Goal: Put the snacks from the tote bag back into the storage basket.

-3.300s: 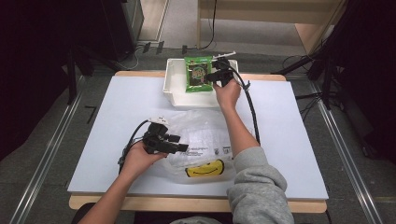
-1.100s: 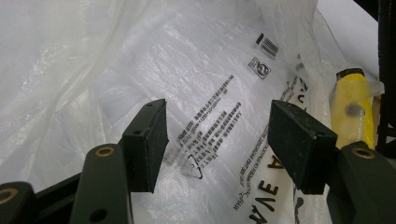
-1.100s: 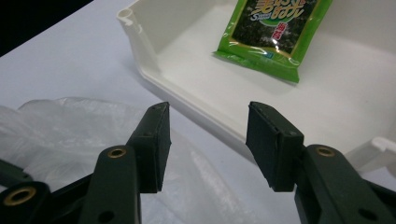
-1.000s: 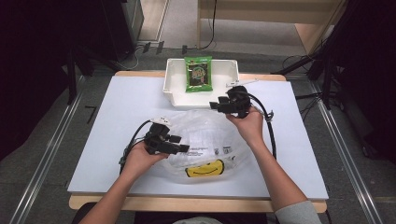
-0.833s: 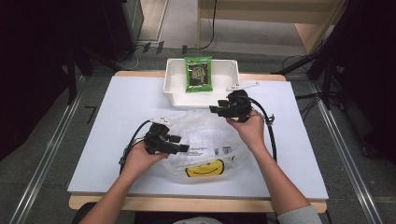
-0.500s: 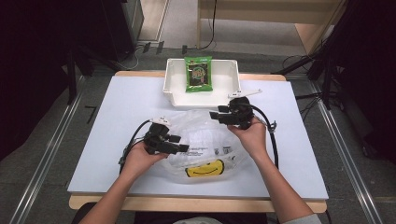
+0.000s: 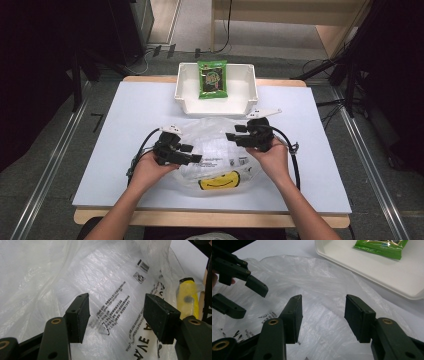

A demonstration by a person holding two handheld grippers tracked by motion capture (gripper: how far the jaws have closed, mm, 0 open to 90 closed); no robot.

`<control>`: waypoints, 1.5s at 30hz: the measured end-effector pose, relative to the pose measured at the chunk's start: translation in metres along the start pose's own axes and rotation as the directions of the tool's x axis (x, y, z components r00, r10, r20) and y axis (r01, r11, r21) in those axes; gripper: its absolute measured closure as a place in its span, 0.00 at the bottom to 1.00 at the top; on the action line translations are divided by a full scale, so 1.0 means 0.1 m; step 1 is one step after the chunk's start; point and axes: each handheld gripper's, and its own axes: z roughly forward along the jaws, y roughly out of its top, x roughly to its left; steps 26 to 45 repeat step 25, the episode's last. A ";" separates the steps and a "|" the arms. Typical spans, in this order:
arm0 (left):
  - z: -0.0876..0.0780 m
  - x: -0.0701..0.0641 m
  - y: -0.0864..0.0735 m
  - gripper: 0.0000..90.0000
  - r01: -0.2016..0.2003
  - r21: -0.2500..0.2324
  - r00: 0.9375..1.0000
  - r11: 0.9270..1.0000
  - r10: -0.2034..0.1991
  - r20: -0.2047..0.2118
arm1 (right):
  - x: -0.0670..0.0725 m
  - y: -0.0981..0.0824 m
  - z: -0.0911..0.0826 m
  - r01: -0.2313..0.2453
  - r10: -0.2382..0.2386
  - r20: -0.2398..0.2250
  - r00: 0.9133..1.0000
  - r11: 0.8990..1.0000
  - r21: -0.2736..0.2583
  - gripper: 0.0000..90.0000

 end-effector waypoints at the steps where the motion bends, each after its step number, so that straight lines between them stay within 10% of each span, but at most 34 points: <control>1: 0.00 0.00 0.00 0.44 -0.001 0.000 1.000 1.000 0.001 0.000 | 0.01 -0.01 -0.01 -0.002 0.002 -0.002 1.000 1.000 0.002 0.55; 45: -0.06 -0.04 0.02 0.41 -0.006 -0.019 0.999 1.000 0.007 0.031 | 0.13 -0.14 -0.10 0.021 -0.020 -0.068 0.997 1.000 0.014 0.53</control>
